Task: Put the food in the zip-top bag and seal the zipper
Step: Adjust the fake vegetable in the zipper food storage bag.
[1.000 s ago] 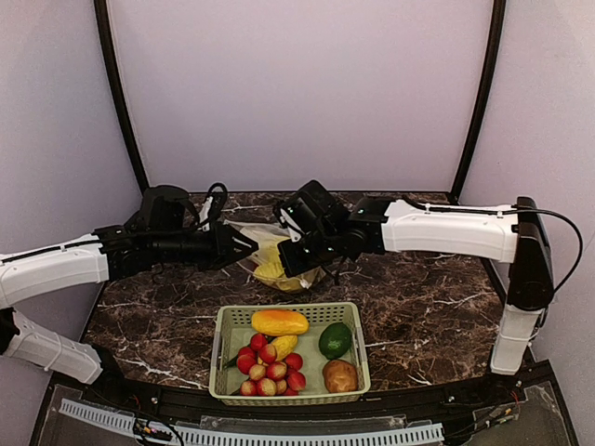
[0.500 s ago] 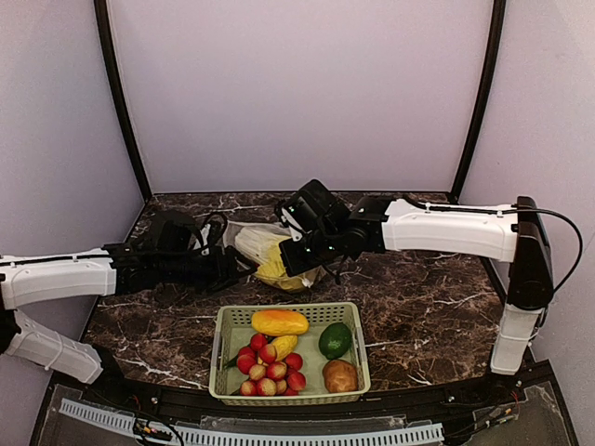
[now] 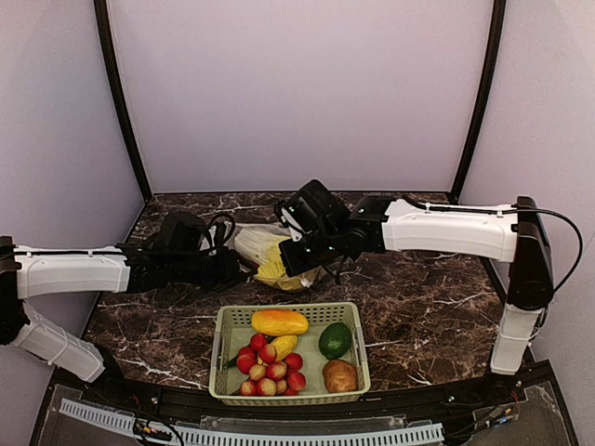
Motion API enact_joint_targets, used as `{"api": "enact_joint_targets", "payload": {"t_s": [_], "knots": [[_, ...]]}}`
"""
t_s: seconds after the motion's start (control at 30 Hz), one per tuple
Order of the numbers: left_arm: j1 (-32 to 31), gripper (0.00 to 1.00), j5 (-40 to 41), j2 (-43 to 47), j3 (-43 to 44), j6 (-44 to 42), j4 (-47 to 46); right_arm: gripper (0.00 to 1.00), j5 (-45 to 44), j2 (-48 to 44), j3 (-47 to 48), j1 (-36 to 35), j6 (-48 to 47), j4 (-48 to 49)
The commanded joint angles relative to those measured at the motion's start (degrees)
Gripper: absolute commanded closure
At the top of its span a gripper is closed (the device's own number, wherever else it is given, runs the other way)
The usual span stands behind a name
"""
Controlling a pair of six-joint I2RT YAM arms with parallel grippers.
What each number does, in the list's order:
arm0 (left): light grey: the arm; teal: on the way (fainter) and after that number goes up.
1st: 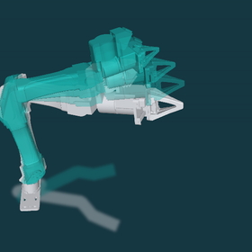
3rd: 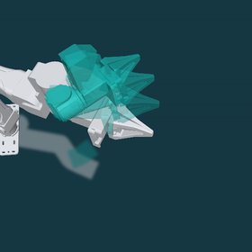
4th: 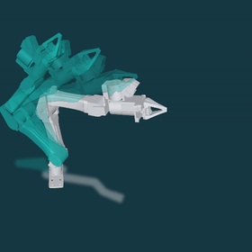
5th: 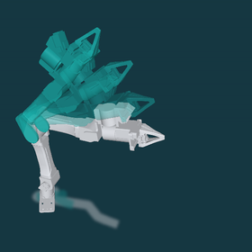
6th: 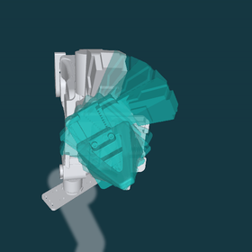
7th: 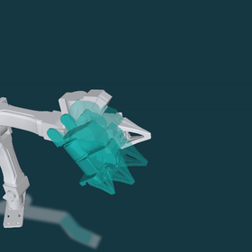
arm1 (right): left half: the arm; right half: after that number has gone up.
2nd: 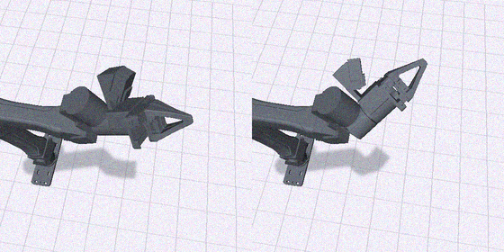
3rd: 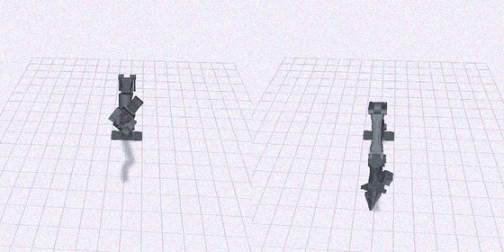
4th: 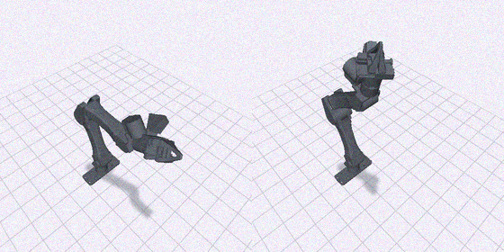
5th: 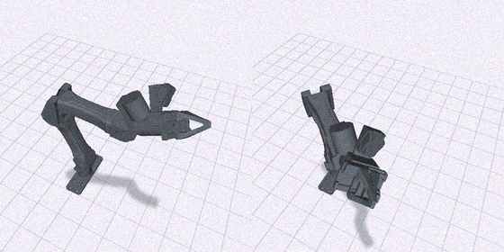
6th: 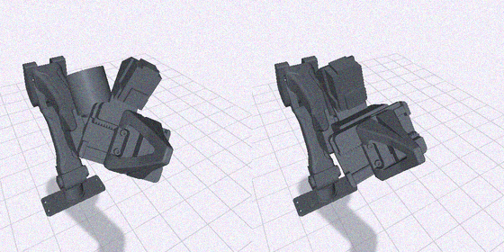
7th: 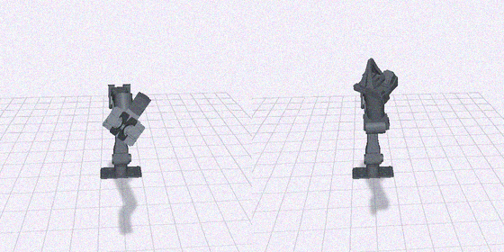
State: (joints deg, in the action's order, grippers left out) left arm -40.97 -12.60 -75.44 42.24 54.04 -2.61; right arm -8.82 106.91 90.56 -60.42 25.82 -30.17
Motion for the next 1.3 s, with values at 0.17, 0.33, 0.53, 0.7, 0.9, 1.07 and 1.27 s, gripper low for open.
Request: {"api": "enact_joint_targets", "payload": {"t_s": [0.17,0.33,0.53,0.7,0.9,1.07,1.27], "knots": [[0.71,0.83,0.92,-0.7,2.64,-1.67,0.66,1.0,-0.19,-2.31,-0.77,0.55,-0.29,1.05],[0.8,0.99,-0.14,-0.98,4.29,-2.89,0.77,1.0,0.24,-2.78,-0.8,0.41,-0.85,1.69],[0.8,0.99,-3.82,-0.29,7.61,-4.74,0.36,1.0,-1.51,-1.29,1.17,0.16,-1.89,-0.79],[0.8,0.99,-6.32,2.02,9.64,-4.18,-0.96,1.0,-3.14,1.89,2.58,0.25,-1.24,-4.01],[1.1,0.99,-6.49,2.3,9.8,-4.32,0.93,1.0,-1.37,0.28,5.01,0.24,-2.06,-3.92],[3.49,0.99,-6.74,3.45,7.5,-1.94,-0.51,0.83,4.29,-6.41,4.24,0.24,-4.45,-1.26],[6.39,0.99,-9.34,4.05,7.27,-1.3,-0.91,0.53,12.89,-15.18,-1.67,0.27,-7.75,1.73]]}}
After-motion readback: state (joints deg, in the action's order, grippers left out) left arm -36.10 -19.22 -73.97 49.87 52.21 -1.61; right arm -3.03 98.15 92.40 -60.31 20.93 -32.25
